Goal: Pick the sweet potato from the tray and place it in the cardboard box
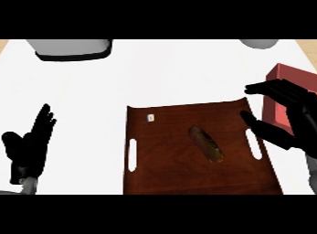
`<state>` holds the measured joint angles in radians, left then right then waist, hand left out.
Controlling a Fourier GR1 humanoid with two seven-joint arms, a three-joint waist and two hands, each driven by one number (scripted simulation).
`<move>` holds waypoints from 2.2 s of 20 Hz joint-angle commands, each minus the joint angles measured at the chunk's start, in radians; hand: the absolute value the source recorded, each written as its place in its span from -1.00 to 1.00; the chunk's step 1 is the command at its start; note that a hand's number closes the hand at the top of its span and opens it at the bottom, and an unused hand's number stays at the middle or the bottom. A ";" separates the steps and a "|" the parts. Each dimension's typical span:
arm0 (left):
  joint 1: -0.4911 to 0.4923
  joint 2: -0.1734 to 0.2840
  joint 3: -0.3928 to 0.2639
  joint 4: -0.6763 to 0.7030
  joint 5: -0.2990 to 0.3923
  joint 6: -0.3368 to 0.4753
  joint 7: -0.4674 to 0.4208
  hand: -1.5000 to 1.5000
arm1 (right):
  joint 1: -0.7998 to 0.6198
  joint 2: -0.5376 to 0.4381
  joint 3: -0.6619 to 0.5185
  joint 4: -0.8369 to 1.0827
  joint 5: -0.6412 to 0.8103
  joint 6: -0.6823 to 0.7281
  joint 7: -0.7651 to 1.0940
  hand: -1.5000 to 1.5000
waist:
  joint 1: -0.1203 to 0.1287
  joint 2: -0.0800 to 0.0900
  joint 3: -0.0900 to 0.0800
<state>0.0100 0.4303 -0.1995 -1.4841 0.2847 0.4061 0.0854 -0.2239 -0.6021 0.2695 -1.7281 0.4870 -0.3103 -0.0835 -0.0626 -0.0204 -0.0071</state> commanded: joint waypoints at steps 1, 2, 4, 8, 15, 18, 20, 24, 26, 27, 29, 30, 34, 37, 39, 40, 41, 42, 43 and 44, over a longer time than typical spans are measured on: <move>-0.036 -0.054 0.015 0.076 -0.015 0.043 -0.030 0.00 | 0.144 -0.044 0.056 -0.183 0.237 -0.112 0.058 -1.00 | -0.018 0.006 0.003; -0.049 -0.051 0.015 0.078 -0.023 0.046 -0.031 0.00 | 0.192 -0.052 0.083 -0.189 0.313 -0.119 0.086 -1.00 | -0.012 0.008 0.004; -0.032 -0.047 0.029 0.078 0.002 0.009 -0.050 0.00 | 0.267 -0.065 0.119 -0.303 0.416 -0.070 0.216 -1.00 | -0.004 0.006 0.003; -0.024 -0.059 0.021 0.103 -0.021 0.007 -0.092 0.00 | 0.295 -0.084 0.136 -0.462 0.555 0.140 0.482 -1.00 | 0.016 0.010 0.001; -0.074 -0.066 0.018 0.134 -0.017 -0.033 -0.070 0.00 | 0.269 0.001 0.359 -0.648 0.728 0.548 0.796 -1.00 | 0.055 0.017 0.002; -0.129 -0.102 0.023 0.209 -0.034 -0.029 -0.099 0.00 | 0.196 0.111 0.475 -0.619 0.795 0.674 0.903 -1.00 | 0.059 0.020 0.003; -0.146 -0.112 0.030 0.226 -0.039 -0.034 -0.111 0.00 | 0.150 0.192 0.526 -0.544 0.836 0.730 0.951 -1.00 | 0.062 0.021 0.005; -0.134 -0.104 0.017 0.177 -0.061 -0.032 -0.081 0.00 | 0.081 0.339 0.581 -0.476 0.883 0.901 1.075 -1.00 | 0.065 0.019 0.005; -0.100 -0.086 0.027 0.133 -0.053 -0.030 -0.043 0.00 | 0.074 0.402 0.579 -0.426 0.898 0.947 1.111 -1.00 | 0.070 0.018 0.006; -0.084 -0.072 0.058 0.164 -0.029 -0.069 -0.086 0.00 | 0.089 0.416 0.562 -0.370 0.900 0.918 1.101 -1.00 | 0.070 0.020 0.006; -0.084 -0.095 0.029 0.141 -0.052 -0.055 -0.061 0.00 | 0.097 0.454 0.546 -0.329 0.917 0.914 1.100 -1.00 | 0.067 0.019 0.007; -0.083 -0.101 0.035 0.132 -0.065 -0.034 -0.077 0.00 | 0.085 0.503 0.588 -0.336 0.948 0.971 1.132 -1.00 | 0.067 0.018 0.006; -0.143 -0.079 0.096 0.195 -0.032 -0.102 -0.049 0.00 | 0.150 0.525 0.571 -0.304 0.968 0.916 1.091 -1.00 | 0.061 0.020 0.007; -0.090 -0.116 0.077 0.168 -0.070 -0.088 -0.092 0.00 | 0.117 0.596 0.558 -0.201 1.014 0.865 1.077 -1.00 | 0.065 0.020 0.007; -0.086 -0.112 0.062 0.127 -0.089 -0.081 -0.042 0.00 | 0.161 0.556 0.554 -0.205 1.032 0.834 1.065 -1.00 | 0.063 0.019 0.007; -0.141 -0.113 0.119 0.264 -0.068 -0.117 -0.119 0.00 | 0.126 0.592 0.549 -0.218 1.047 0.893 1.079 -1.00 | 0.059 0.021 0.007; -0.128 -0.141 0.098 0.239 -0.079 -0.089 -0.109 0.00 | 0.073 0.600 0.563 -0.197 1.005 0.934 1.148 -1.00 | 0.063 0.021 0.006; -0.117 -0.148 0.077 0.203 -0.102 -0.070 -0.079 0.00 | 0.112 0.600 0.550 -0.168 1.045 0.895 1.099 -1.00 | 0.063 0.020 0.007; -0.079 -0.142 0.074 0.127 -0.109 -0.055 -0.060 0.00 | 0.123 0.600 0.545 -0.216 1.057 0.938 1.095 -1.00 | 0.065 0.019 0.007; -0.098 -0.142 0.089 0.198 -0.098 -0.104 -0.108 0.00 | 0.062 0.601 0.515 -0.144 0.993 0.894 1.116 -1.00 | 0.066 0.021 0.007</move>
<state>-0.0958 0.2994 -0.1181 -1.3007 0.1968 0.3250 0.0024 -0.1138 -0.0245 0.8062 -1.9325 1.5076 0.5586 0.9331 0.0013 -0.0005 -0.0003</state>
